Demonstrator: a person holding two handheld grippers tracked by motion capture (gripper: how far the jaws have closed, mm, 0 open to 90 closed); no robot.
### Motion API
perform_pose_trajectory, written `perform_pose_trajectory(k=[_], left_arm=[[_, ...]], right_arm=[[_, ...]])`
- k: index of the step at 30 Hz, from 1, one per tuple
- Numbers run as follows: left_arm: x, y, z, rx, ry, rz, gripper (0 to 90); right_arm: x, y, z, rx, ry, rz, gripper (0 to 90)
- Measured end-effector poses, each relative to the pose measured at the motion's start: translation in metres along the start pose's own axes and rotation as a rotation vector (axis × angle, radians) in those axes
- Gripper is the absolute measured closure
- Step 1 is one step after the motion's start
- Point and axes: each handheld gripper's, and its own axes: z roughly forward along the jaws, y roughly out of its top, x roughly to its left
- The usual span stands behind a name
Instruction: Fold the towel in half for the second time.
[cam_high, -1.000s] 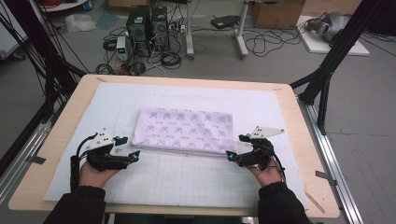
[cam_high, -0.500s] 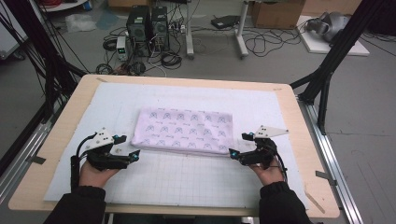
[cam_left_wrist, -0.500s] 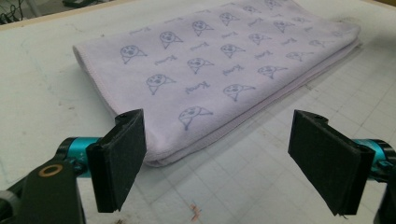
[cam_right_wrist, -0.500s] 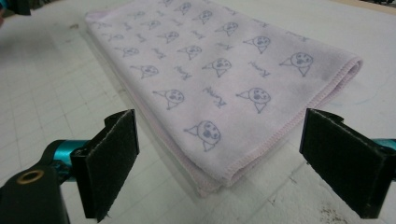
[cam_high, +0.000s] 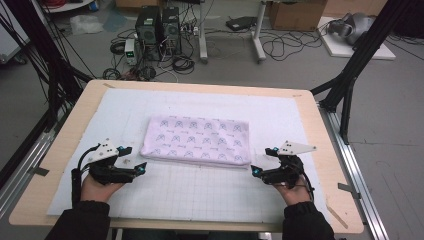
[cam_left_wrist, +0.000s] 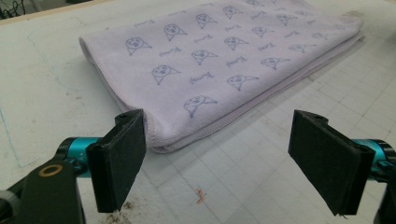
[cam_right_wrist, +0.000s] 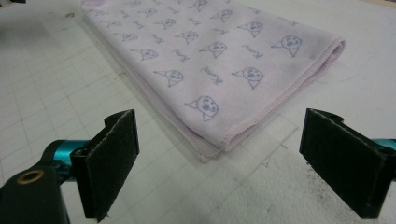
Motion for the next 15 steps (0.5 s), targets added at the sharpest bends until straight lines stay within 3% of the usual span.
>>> perform_pose_trajectory(k=[15], left_arm=[[-0.005,-0.013,-0.019,0.012,0.011,-0.009,19.5]], right_arm=[[0.005,-0.006,-0.011,-0.011,0.010,-0.008,10.9]])
